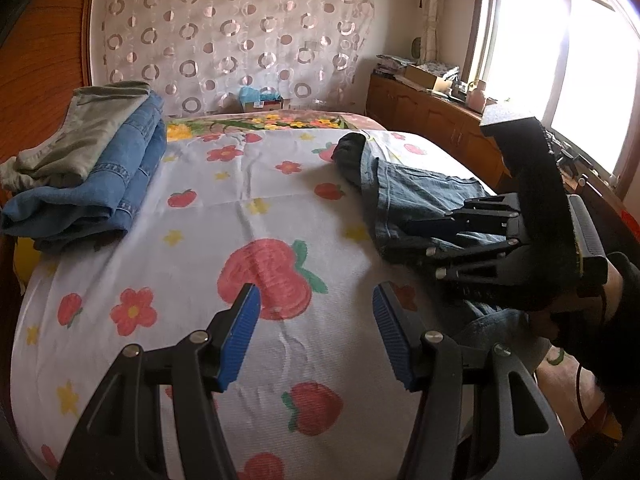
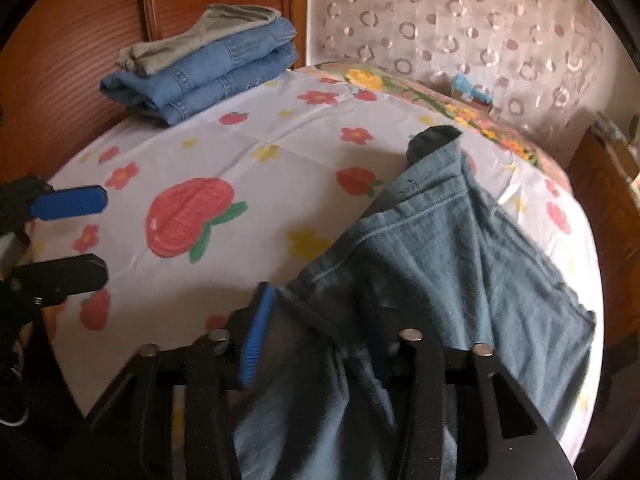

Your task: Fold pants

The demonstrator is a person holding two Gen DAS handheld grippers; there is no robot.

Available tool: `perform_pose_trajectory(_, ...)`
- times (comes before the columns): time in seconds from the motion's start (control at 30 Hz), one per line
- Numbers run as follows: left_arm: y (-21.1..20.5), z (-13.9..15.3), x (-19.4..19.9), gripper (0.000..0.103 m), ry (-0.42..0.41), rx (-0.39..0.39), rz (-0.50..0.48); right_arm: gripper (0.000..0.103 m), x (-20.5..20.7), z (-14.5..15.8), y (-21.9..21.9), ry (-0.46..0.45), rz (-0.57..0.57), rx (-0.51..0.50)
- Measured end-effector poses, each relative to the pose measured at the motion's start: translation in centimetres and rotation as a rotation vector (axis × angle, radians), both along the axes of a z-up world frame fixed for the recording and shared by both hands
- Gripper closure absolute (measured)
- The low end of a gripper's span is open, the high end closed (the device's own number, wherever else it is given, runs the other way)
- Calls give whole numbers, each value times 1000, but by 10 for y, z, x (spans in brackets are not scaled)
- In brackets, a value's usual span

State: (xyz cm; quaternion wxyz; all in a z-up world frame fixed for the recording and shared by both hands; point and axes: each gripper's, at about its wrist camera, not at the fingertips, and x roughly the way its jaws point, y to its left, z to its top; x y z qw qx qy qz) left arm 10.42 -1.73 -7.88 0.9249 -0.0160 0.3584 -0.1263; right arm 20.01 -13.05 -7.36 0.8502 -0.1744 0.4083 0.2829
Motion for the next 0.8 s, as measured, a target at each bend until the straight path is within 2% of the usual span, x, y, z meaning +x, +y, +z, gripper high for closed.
perform_pose_trajectory(0.07,-1,0,0,45,0,2,-3,96,4,4,-8,15,-19,41)
perform_pose_trajectory(0.1,-1,0,-1,45,1,3,-5,99,7,7,-14,27,-28,75)
perform_pose_trajectory(0.27,-4,-1,0,45,10,4,-13,100,14,28,-36,12,-70,180)
perform_pose_trajectory(0.47,-10,-1,-1,45,11,9,-31,100,16,52,-54,-34,-103,226)
perform_pose_trajectory(0.8,-17,-2,-3,45,13,11,-45,101,30,67,-93,-96,-188,200)
